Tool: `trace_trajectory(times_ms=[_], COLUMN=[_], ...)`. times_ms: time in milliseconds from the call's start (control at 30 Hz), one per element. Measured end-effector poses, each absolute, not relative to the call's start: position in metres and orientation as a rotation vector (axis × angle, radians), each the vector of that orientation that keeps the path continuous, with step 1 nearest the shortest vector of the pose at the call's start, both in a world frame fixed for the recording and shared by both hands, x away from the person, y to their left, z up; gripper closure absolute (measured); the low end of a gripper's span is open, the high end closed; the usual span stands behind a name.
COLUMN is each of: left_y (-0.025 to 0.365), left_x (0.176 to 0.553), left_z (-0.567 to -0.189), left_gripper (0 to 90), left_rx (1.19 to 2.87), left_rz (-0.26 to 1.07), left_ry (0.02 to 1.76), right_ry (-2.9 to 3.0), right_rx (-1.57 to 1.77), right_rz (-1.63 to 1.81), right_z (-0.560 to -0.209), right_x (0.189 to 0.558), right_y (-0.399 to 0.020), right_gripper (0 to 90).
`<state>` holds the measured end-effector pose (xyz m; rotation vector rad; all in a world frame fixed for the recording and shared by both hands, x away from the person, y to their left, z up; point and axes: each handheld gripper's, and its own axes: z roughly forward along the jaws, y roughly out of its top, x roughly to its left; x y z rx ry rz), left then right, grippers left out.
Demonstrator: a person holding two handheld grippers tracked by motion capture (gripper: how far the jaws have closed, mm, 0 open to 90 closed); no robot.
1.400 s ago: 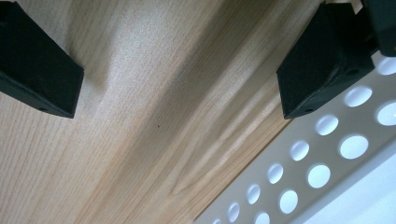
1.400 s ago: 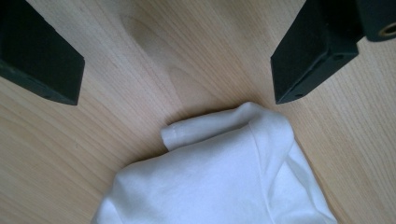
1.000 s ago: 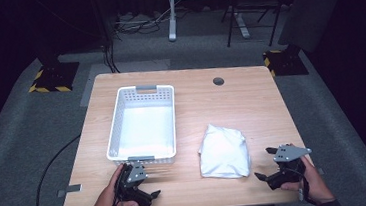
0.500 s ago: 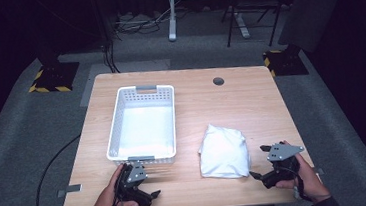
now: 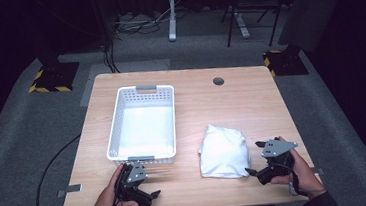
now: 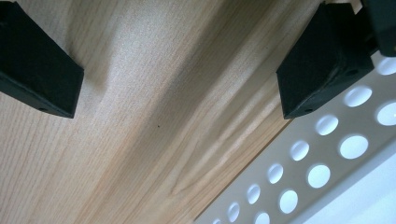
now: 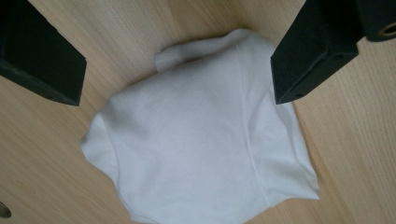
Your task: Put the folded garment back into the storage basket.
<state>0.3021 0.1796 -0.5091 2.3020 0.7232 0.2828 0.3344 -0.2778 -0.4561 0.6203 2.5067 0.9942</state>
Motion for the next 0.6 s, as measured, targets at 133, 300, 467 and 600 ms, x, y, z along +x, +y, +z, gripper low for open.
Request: trace_trajectory(times_ms=[133, 300, 467, 600], left_y=[0.18, 0.18, 0.18, 0.18], left_x=[0.302, 0.302, 0.302, 0.302], left_z=[-0.509, -0.509, -0.509, -0.509], left_gripper=[0.5, 0.5, 0.6, 0.6], left_rx=[2.301, 2.304, 2.302, 2.304], left_rz=[0.285, 0.288, 0.286, 0.287], left_ry=[0.722, 0.72, 0.722, 0.72], right_ry=[2.513, 2.517, 2.526, 2.539], right_rx=[0.602, 0.586, 0.568, 0.552], right_rz=[0.988, 0.986, 0.987, 0.977], right_z=[-0.455, -0.453, -0.452, -0.454], right_x=[0.338, 0.343, 0.348, 0.351], right_y=[-0.274, -0.267, -0.259, -0.254], right_gripper=[3.4, 3.4, 3.4, 3.4])
